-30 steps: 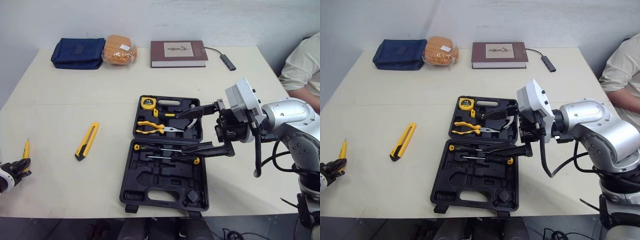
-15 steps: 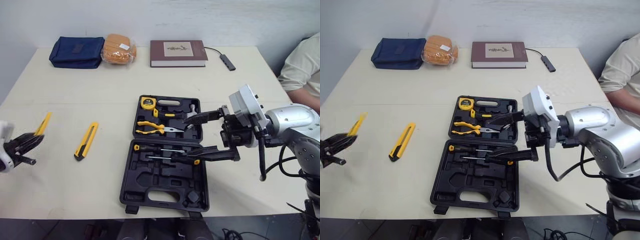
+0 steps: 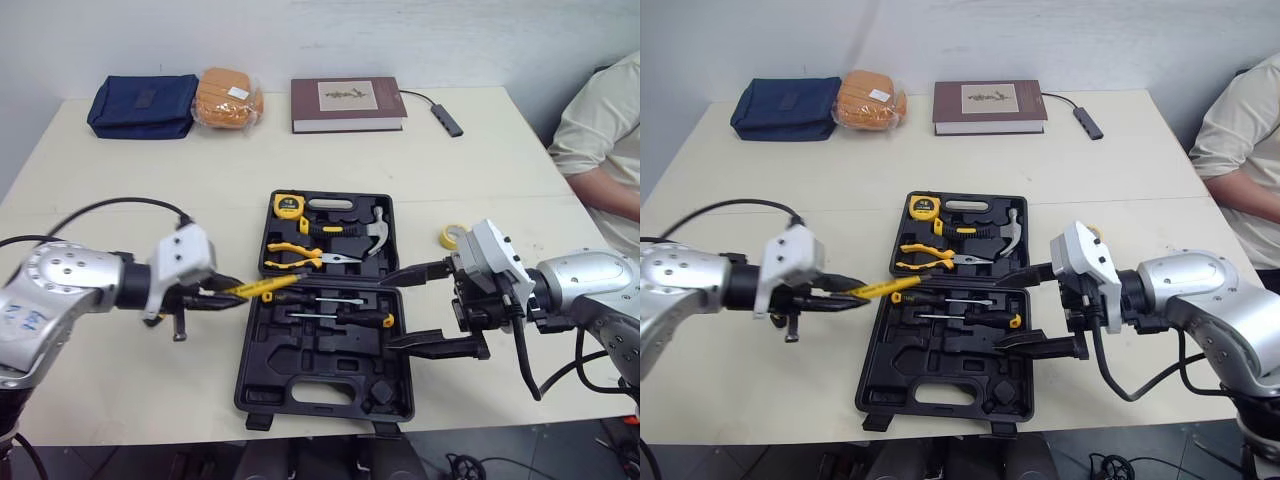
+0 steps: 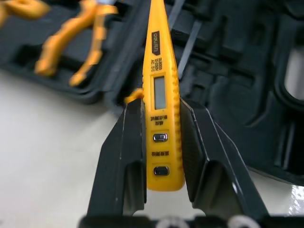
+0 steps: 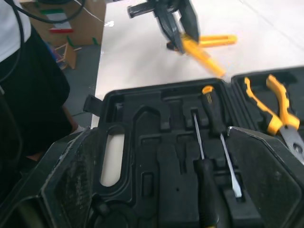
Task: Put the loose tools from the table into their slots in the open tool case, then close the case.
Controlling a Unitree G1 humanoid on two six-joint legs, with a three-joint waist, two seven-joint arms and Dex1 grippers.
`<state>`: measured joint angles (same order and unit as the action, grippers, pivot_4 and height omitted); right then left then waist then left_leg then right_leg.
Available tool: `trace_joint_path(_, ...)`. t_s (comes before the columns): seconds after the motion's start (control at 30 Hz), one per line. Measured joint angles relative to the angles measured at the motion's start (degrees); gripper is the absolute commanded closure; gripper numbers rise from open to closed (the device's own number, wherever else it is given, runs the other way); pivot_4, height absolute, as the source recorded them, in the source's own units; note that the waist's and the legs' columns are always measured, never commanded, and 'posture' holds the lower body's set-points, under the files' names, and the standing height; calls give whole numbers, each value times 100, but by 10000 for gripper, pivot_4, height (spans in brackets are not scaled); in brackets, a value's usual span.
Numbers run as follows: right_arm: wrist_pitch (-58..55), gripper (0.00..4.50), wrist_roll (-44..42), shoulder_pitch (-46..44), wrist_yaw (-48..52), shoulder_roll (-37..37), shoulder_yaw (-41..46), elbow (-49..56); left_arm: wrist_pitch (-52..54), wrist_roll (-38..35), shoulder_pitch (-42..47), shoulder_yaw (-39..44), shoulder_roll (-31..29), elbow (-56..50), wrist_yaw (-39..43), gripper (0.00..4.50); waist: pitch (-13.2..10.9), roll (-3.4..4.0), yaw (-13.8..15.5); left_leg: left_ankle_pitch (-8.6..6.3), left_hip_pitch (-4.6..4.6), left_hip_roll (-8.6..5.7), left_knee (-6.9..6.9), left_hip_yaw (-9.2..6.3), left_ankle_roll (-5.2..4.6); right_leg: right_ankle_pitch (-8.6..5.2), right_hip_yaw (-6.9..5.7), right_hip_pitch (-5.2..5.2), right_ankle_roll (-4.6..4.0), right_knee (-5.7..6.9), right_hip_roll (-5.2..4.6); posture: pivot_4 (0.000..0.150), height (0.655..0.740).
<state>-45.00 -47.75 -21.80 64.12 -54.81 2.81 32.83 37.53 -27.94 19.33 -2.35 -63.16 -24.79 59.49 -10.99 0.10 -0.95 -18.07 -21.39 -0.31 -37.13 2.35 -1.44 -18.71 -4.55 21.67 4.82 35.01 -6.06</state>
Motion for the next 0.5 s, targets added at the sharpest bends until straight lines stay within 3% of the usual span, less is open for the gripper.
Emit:
trace_joint_path(0.27, 0, 0, 91, 476, -96, -192, 26, 180, -208, 835, 961, -1349, 467, -143, 337, 41685, -8, -14, 153, 3, -5, 0, -22, 0, -7, 6, 1, -9, 10, 1, 6, 1500, 7400)
trace_joint_path(0.5, 8, 0, 191, 719, -259, -206, 48, 213, -554, 1644, 1380, -2062, 862, 198, 527, 41685, -10, -18, 229, 7, -13, 8, -48, 1, -10, 6, 2, -10, 11, 8, 25, 1500, 7400)
